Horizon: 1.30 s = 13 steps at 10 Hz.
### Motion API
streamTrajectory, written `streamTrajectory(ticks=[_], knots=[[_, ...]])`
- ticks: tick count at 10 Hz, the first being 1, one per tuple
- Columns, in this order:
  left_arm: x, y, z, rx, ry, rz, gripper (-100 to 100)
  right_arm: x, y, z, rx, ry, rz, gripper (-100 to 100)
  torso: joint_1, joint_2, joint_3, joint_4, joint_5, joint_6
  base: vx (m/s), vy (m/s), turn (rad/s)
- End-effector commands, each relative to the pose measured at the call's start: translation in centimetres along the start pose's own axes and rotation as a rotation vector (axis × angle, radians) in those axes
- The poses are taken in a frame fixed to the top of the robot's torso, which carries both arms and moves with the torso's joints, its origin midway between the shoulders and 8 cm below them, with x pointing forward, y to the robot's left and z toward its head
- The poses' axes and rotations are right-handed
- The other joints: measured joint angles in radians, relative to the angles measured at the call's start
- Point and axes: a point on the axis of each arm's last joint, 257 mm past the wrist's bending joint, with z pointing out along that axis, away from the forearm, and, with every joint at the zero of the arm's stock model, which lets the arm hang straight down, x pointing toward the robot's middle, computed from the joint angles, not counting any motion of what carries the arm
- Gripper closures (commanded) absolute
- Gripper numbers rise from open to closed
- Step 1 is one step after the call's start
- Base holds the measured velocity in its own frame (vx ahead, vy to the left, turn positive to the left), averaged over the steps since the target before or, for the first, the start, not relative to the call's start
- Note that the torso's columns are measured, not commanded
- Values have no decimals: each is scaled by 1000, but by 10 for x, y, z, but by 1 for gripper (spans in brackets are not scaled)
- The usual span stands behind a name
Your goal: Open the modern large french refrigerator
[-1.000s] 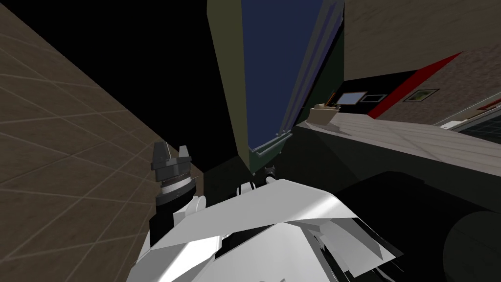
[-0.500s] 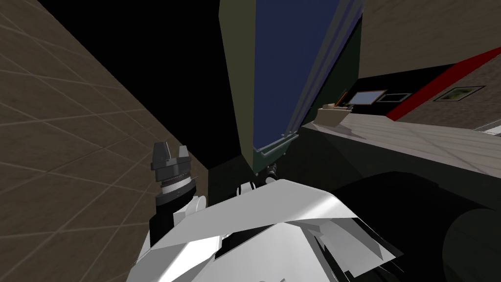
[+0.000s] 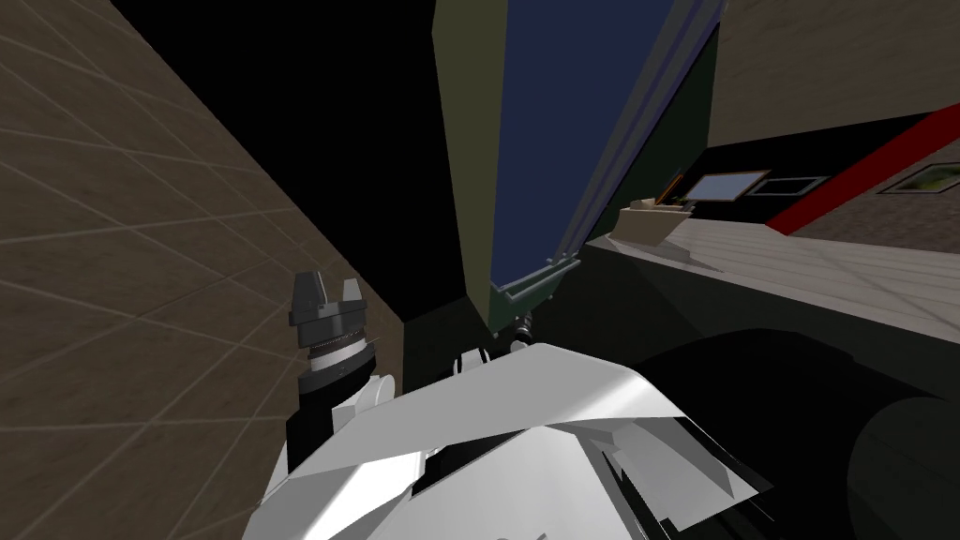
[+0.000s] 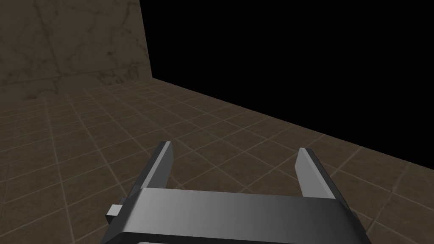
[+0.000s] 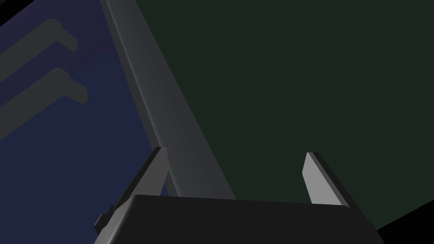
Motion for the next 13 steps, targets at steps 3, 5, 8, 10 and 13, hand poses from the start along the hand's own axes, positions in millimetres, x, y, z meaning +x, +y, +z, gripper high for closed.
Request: streamTrajectory(ticks=[3, 5, 8, 10, 13], knots=[[0, 0, 0, 0, 0, 0, 0, -10, -21, 8, 80, -75, -157, -100, 0, 0, 0, 0, 0, 0, 25, 23, 93], [0, 0, 0, 0, 0, 0, 0, -14, -26, 10, 101, -95, -195, -100, 0, 0, 0, 0, 0, 0, 16, 11, 63], [0, 0, 0, 0, 0, 0, 0, -23, -39, 15, 148, -143, -279, -100, 1, -1, 0, 0, 0, 0, 30, 12, 95], [0, 0, 0, 0, 0, 0, 0, -27, -43, 16, 164, -159, -307, -100, 0, 0, 0, 0, 0, 0, 17, 4, 42], [0, 0, 0, 0, 0, 0, 0, -25, -42, 15, 157, -150, -295, 100, 0, 0, 0, 0, 0, 0, 3, -1, 2]])
